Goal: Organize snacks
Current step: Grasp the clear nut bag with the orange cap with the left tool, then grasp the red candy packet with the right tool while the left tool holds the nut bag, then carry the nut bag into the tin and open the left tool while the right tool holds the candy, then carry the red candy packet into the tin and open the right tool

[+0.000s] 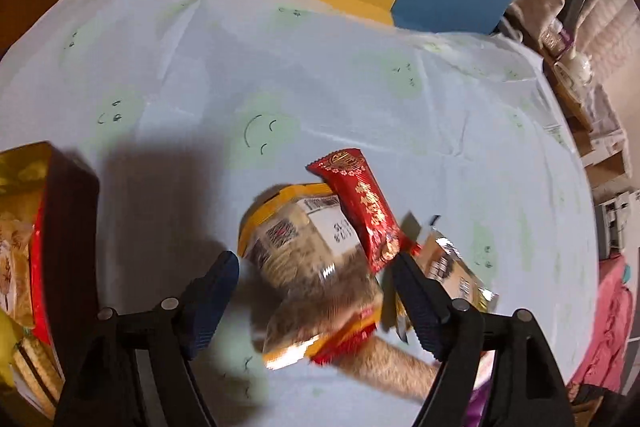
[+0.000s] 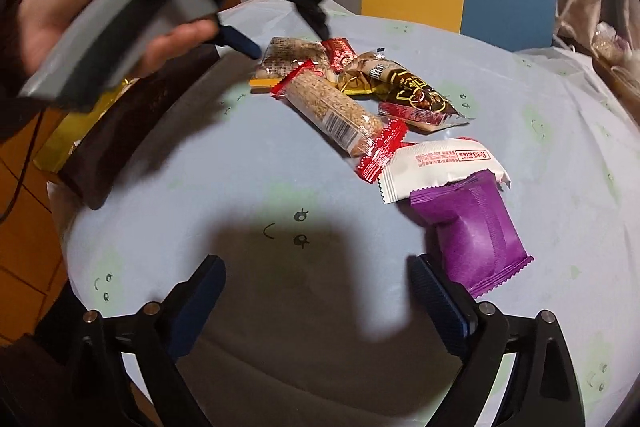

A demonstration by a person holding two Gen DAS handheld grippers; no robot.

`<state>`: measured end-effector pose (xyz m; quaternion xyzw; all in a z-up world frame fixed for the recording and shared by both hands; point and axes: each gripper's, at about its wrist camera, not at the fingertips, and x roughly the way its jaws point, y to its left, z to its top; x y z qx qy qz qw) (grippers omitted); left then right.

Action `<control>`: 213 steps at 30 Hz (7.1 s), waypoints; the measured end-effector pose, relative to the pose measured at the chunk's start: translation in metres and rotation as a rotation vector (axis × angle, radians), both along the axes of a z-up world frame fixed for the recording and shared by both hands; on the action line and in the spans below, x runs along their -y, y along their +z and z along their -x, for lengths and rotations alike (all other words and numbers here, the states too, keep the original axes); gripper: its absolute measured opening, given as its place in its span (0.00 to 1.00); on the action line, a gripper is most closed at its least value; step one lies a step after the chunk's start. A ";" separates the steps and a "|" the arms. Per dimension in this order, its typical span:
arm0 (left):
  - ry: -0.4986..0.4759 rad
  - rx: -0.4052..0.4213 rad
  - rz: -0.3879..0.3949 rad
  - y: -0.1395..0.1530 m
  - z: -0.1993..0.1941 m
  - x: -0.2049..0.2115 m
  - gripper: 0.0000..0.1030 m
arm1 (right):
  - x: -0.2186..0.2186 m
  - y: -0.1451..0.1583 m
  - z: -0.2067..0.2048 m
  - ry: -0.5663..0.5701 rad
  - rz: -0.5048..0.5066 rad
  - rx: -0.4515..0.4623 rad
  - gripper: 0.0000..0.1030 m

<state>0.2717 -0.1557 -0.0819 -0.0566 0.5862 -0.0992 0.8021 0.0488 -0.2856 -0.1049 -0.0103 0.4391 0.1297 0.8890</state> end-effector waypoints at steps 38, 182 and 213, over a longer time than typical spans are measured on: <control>-0.332 0.222 -0.136 -0.009 0.202 -0.029 0.57 | 0.074 0.054 -0.011 -0.232 -0.182 0.012 0.60; 0.235 0.333 -0.044 0.040 0.203 -0.254 0.60 | -0.029 0.002 0.005 -0.087 0.036 -0.062 0.24; 0.254 0.430 -0.149 0.054 0.251 -0.258 0.60 | -0.037 0.003 0.004 -0.162 0.064 -0.071 0.24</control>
